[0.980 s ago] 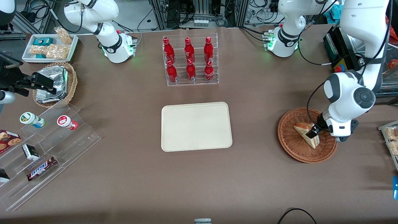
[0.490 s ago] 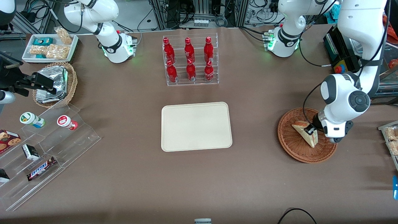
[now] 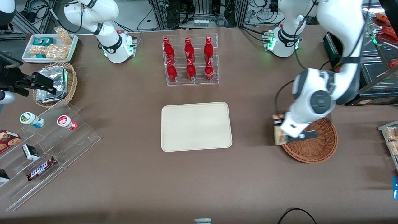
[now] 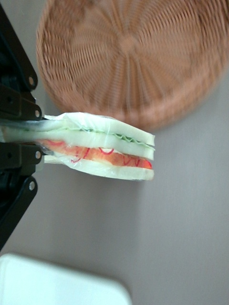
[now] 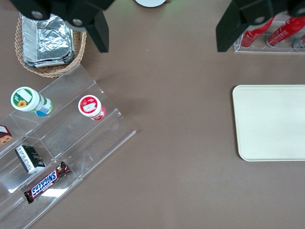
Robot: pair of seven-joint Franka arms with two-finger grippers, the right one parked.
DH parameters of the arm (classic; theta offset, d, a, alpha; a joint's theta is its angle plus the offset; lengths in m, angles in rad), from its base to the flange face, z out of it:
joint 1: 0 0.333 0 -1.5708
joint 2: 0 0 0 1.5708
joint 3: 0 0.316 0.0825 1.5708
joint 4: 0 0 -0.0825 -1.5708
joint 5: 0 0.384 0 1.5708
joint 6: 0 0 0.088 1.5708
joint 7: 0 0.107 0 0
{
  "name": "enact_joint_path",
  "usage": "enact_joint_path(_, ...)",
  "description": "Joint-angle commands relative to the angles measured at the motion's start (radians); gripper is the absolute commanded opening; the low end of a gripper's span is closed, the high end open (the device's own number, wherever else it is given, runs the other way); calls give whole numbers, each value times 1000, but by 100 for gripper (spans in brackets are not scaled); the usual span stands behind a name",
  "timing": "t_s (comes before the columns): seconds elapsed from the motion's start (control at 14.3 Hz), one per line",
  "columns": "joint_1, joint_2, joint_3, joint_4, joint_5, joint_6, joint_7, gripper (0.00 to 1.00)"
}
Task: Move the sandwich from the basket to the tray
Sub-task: 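Carry the sandwich with the left gripper over the cream tray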
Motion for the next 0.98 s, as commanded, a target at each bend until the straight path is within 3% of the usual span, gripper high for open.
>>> enact_joint_path(0.0, -103, 118, -27, 140, -17, -25, -83, 0)
enact_joint_path(0.56, -391, 414, -45, 521, -23, -23, -507, 0)
enact_joint_path(0.91, -476, 505, -44, 582, -15, 55, -610, 0)
